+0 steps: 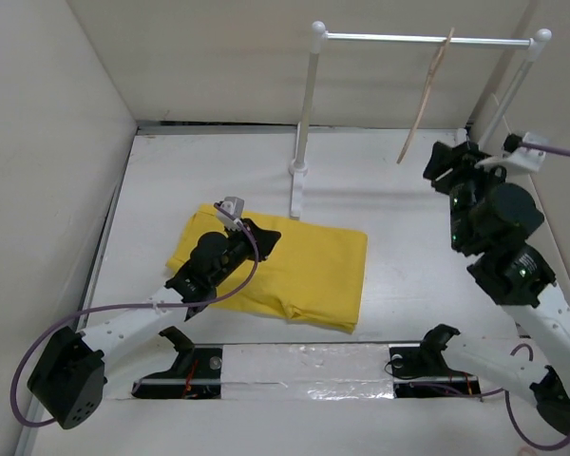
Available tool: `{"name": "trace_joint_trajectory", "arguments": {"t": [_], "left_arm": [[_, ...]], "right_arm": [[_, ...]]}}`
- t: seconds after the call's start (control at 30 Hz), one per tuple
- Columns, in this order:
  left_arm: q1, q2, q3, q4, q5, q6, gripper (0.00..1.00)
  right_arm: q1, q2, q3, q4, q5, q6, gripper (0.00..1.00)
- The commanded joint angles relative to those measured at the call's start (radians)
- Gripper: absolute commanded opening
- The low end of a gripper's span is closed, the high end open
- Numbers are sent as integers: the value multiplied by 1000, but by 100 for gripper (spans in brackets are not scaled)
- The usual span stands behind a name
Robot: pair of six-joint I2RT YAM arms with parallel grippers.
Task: Place the trousers on the hanger
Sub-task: Pick up the hanger from the clothesline.
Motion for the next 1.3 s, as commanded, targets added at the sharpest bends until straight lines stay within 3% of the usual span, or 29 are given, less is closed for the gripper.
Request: {"name": "trace_joint_trajectory", "arguments": {"t": [0.0,0.03,0.1,0.13,0.17,0.23,0.3,0.5,0.53,0.67,0.83,1.0,1.17,1.27], "left_arm": [[-3,-45,23,17,24,30,0],[-3,-57,24,8,31,31,0],[-3,-69,12,20,37,28,8],[-3,-73,7,26,29,27,19],[-3,-73,7,25,25,24,22],[-3,-66,23,7,31,25,26],[-3,-66,23,3,38,28,26],[-3,-53,27,-6,15,28,26],[-3,-56,24,0,27,25,25],[-3,-51,13,13,9,24,25],[-3,-37,12,31,20,22,25],[-3,-39,23,10,23,27,25],[-3,-53,20,5,5,27,25],[-3,-54,18,17,21,27,25]], "right_arm": [[-169,132,104,-82,46,-108,57],[-219,182,151,-77,2,-134,72],[-367,241,203,-94,-131,-141,81],[-409,308,236,-106,-181,-127,83],[-443,340,282,-109,-234,-124,84],[-509,399,320,-108,-438,-124,86],[-509,477,365,-114,-435,-127,84],[-534,603,403,-128,-464,-119,70],[-546,602,380,-126,-470,-108,56],[-587,562,290,-59,-516,-81,36],[-620,560,277,-65,-556,-79,32],[-629,572,267,-70,-594,-88,35],[-649,574,256,-56,-628,-88,23],[-649,551,236,-22,-669,-96,8]]}}
